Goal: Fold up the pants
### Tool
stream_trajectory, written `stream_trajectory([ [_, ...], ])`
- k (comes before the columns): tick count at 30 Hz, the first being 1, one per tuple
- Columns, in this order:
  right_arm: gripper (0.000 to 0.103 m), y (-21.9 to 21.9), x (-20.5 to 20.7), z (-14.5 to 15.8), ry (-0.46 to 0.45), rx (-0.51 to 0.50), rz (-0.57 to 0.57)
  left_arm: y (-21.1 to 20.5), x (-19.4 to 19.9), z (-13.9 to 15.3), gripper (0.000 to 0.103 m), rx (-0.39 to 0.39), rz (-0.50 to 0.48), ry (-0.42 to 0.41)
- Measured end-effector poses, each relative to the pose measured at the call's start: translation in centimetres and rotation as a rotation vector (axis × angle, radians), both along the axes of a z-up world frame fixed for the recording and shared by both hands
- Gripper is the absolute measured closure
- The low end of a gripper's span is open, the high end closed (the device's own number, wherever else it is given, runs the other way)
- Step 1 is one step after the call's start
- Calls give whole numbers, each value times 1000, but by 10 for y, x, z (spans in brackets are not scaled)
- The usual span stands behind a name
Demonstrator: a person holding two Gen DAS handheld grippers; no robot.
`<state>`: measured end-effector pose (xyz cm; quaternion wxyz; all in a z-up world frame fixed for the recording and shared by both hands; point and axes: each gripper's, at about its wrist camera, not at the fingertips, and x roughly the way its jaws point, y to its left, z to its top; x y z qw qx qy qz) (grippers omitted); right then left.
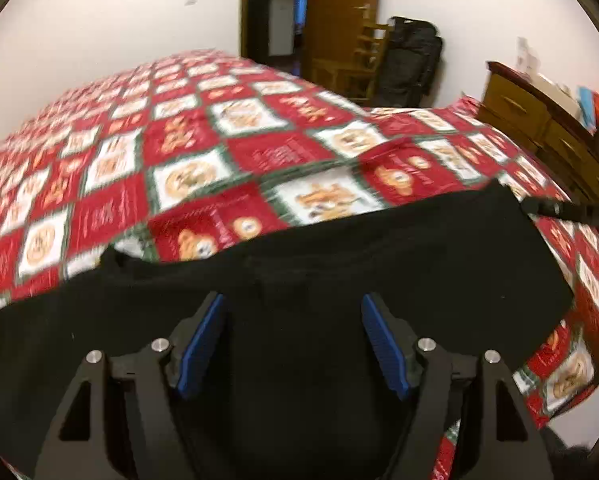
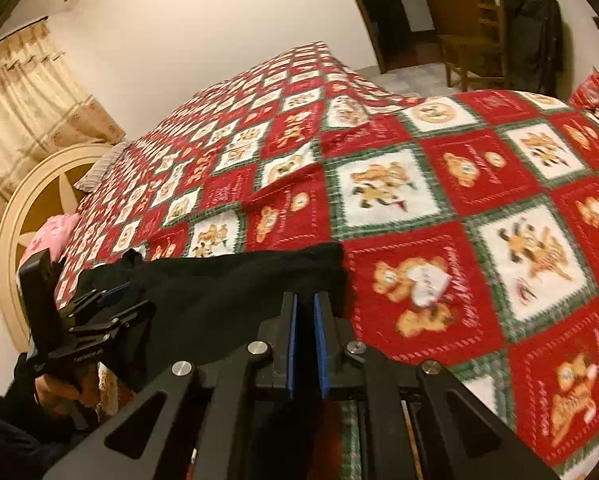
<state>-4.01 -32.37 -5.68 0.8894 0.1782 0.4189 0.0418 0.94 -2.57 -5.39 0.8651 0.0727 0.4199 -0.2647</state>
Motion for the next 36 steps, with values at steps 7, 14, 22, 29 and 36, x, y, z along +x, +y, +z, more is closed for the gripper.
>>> stream_trajectory([
  [7, 94, 6, 35, -11, 57, -153, -87, 1, 13, -9, 28, -4, 96, 2],
  [14, 94, -7, 49, -11, 72, -166, -133, -3, 27, -14, 19, 11, 186, -43],
  [22, 91, 69, 15, 22, -95, -171, 172, 14, 15, 10, 19, -26, 162, -51],
  [29, 95, 104, 56, -27, 65, -270, 179, 4, 12, -1, 19, 23, 129, -51],
  [36, 91, 93, 48, -20, 25, -138, 39, 3, 26, -10, 16, 42, 157, 13],
])
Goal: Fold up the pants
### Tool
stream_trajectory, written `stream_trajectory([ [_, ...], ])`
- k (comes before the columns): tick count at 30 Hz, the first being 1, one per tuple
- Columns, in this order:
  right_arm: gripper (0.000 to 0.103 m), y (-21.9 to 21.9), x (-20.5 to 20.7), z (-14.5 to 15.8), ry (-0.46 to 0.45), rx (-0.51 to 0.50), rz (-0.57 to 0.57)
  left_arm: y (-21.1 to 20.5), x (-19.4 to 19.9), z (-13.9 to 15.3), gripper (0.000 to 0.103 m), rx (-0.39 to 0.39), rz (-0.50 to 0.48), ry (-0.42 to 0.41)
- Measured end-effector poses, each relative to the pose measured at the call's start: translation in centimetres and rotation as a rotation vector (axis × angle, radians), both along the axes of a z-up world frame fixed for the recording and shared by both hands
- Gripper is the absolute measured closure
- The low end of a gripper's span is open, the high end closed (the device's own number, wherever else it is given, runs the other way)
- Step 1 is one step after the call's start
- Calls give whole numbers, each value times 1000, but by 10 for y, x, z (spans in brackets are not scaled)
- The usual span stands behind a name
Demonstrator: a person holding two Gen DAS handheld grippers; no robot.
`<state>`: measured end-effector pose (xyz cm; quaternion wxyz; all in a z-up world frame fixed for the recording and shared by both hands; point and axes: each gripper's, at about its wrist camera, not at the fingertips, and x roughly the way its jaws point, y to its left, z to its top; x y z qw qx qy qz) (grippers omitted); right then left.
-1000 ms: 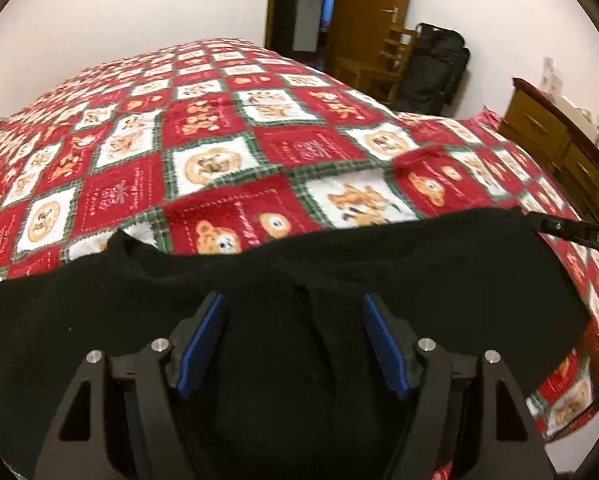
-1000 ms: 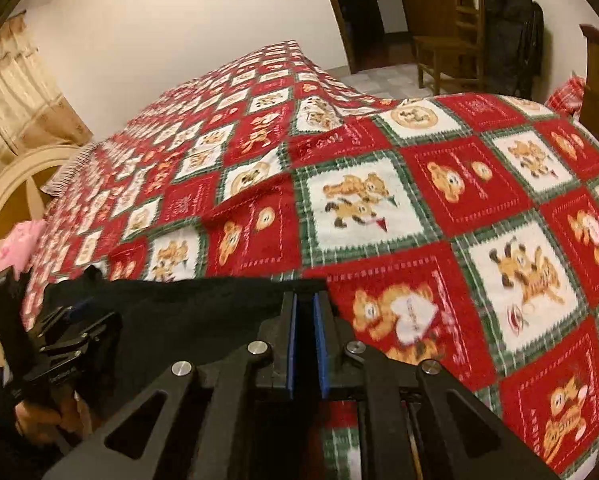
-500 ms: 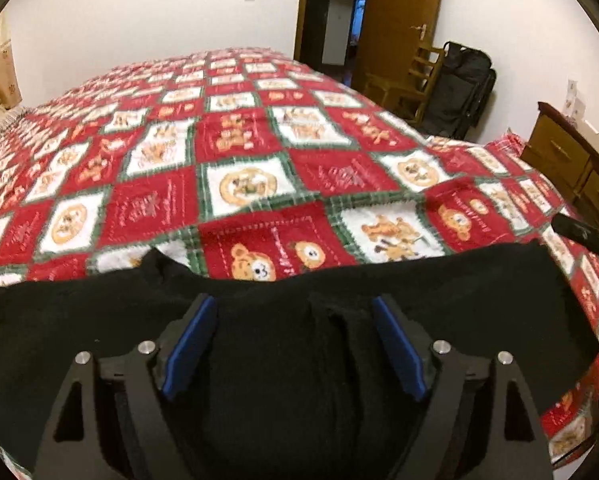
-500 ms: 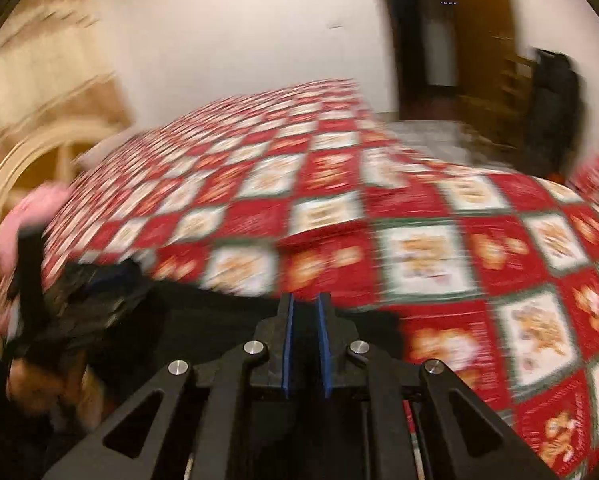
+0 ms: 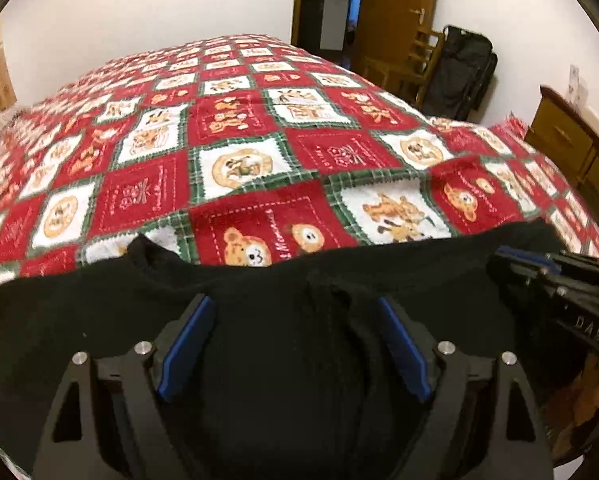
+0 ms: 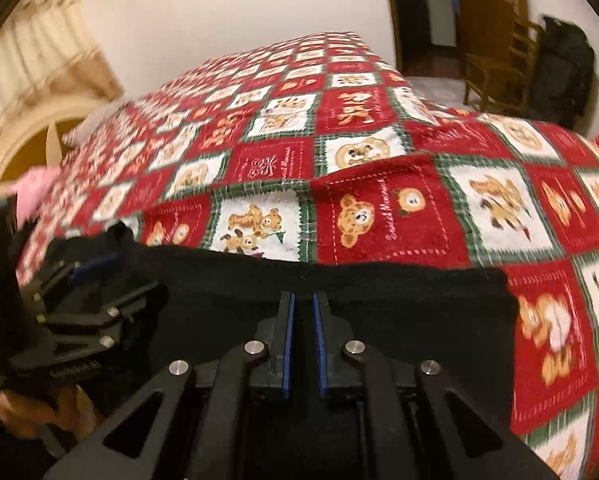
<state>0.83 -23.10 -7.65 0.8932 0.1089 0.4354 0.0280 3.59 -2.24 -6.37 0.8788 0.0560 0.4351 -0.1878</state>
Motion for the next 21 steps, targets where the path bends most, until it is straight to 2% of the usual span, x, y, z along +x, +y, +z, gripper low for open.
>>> stream_trajectory([
  [4, 91, 29, -30, 28, -102, -5, 64, 2, -8, 7, 16, 38, -7, -8],
  [8, 91, 52, -54, 20, -78, -44, 67, 16, -8, 19, 15, 51, 35, -40],
  [11, 91, 37, -80, 19, -98, -77, -11, 20, -8, 20, 14, 60, 42, -50],
  [14, 91, 6, -109, 14, -88, -40, -107, 16, -7, 16, 14, 72, 37, -50],
  [16, 91, -7, -128, 10, -125, 19, -126, 11, -5, 10, 14, 84, 26, -45],
  [21, 91, -9, -139, 13, -117, 35, -173, 6, -4, 6, 14, 86, 15, -40],
])
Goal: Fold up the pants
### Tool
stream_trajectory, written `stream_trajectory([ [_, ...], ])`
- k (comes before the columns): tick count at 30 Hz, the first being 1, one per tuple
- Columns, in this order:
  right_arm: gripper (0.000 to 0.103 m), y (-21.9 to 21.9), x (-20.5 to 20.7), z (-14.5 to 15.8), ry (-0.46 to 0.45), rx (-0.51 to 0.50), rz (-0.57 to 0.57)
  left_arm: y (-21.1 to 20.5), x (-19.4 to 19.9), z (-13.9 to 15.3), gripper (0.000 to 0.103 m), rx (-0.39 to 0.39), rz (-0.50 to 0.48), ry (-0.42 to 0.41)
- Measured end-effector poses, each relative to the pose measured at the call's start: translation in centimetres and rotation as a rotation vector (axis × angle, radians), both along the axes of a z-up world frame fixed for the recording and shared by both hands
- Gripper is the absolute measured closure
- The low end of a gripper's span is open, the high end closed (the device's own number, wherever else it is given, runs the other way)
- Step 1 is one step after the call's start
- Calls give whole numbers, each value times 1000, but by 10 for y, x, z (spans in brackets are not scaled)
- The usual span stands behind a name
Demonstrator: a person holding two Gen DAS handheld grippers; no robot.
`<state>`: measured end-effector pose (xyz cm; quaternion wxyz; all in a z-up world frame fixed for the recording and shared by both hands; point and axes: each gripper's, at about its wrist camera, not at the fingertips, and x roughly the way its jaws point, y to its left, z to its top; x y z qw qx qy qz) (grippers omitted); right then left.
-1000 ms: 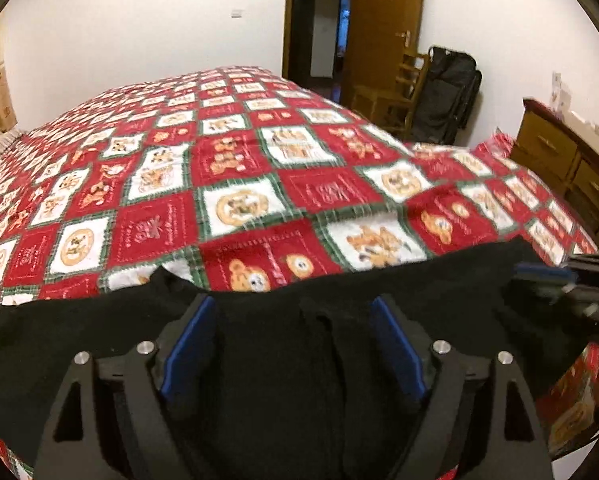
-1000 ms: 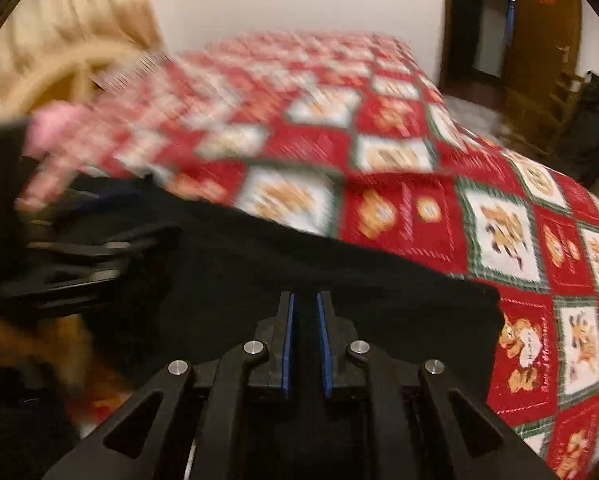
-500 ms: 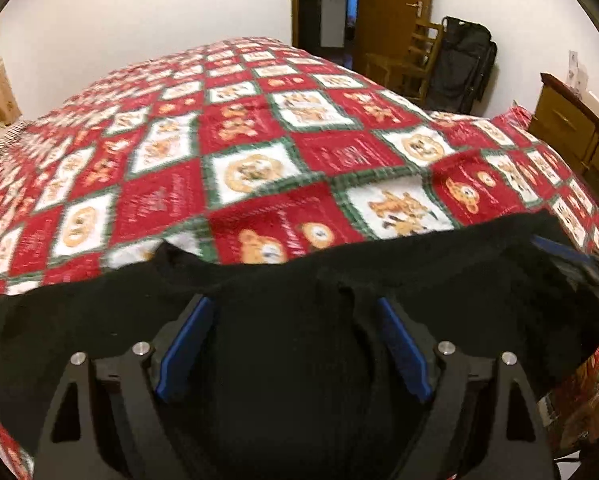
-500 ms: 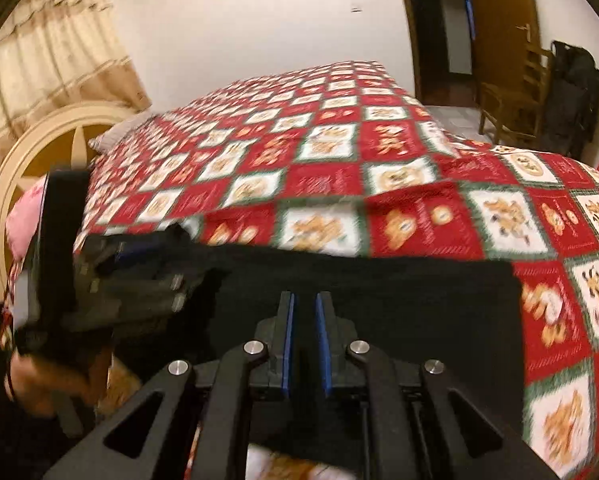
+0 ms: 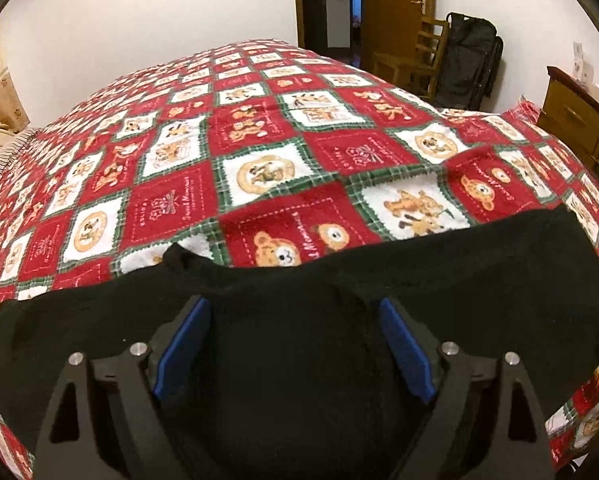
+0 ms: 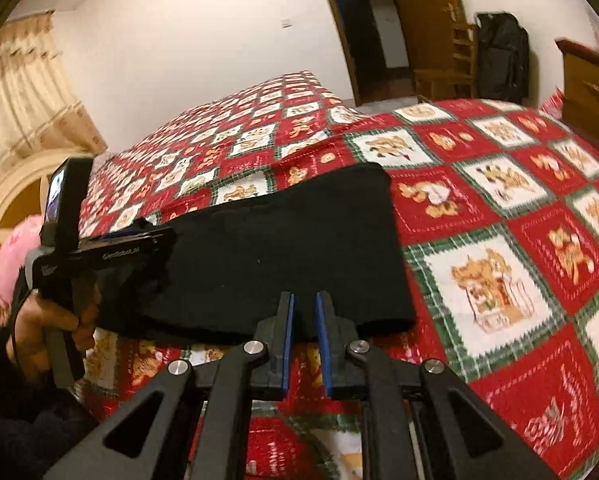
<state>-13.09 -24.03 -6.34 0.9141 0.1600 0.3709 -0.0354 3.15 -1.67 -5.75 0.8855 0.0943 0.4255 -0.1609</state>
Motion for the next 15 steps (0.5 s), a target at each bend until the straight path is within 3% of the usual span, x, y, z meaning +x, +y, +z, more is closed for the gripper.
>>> stream_trajectory([
  [3, 91, 11, 5, 10, 23, -31, -4, 9, -4, 7, 14, -15, 1, 1],
  [7, 91, 51, 19, 31, -79, -101, 121, 35, -8, 18, 14, -22, 35, -25],
  [11, 91, 89, 49, 39, -149, -87, 256, 87, -6, 26, 11, -69, 139, -29],
  [15, 91, 126, 74, 35, -167, -11, 366, 152, -9, 33, 6, -31, 304, -102],
])
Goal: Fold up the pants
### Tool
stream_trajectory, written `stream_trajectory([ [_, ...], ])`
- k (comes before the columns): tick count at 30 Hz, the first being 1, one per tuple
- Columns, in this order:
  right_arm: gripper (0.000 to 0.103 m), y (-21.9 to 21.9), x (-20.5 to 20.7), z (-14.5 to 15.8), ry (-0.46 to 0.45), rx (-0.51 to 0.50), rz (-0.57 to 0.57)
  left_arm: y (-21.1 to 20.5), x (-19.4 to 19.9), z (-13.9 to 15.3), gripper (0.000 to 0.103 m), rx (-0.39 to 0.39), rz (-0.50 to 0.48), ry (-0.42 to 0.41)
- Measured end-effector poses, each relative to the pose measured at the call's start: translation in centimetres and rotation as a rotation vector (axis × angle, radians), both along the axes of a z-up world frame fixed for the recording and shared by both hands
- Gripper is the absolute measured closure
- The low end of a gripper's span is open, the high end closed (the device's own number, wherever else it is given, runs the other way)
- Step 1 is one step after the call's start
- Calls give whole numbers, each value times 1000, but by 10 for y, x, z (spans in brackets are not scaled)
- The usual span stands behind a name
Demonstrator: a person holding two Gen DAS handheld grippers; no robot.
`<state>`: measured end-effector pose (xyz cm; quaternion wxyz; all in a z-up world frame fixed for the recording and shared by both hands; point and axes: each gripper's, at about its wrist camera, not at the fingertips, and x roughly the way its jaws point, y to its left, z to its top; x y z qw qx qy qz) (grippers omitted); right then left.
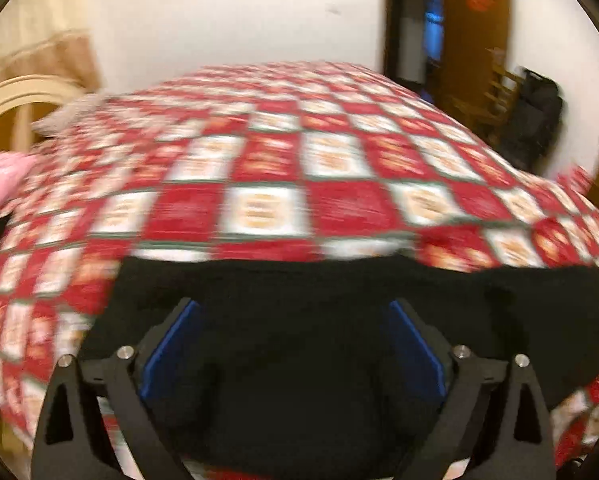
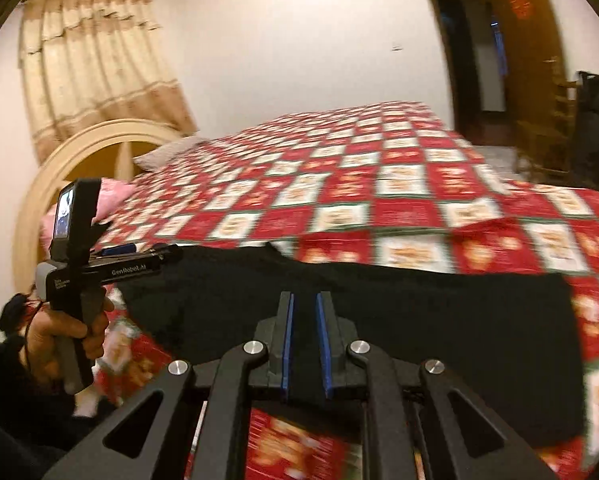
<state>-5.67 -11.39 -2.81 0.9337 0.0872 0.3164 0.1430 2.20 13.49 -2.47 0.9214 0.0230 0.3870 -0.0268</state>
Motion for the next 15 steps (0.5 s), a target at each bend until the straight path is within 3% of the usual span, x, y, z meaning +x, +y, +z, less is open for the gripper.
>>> stream_trajectory([
  [2, 85, 16, 5, -4, 5, -3, 30, 35, -3, 2, 4, 7, 88, -37],
  [4, 62, 26, 6, -9, 11, -15, 47, 68, -2, 0, 3, -21, 181, -41],
  [6, 55, 32, 5, -15, 17, -22, 50, 97, 0, -5, 3, -88, 257, -31],
  [10, 54, 31, 8, -23, 47, -2, 45, 127, 10, -24, 3, -147, 358, 22],
  [15, 54, 33, 7, -33, 103, 30, 65, 140, 8, -47, 3, -258, 380, 79],
])
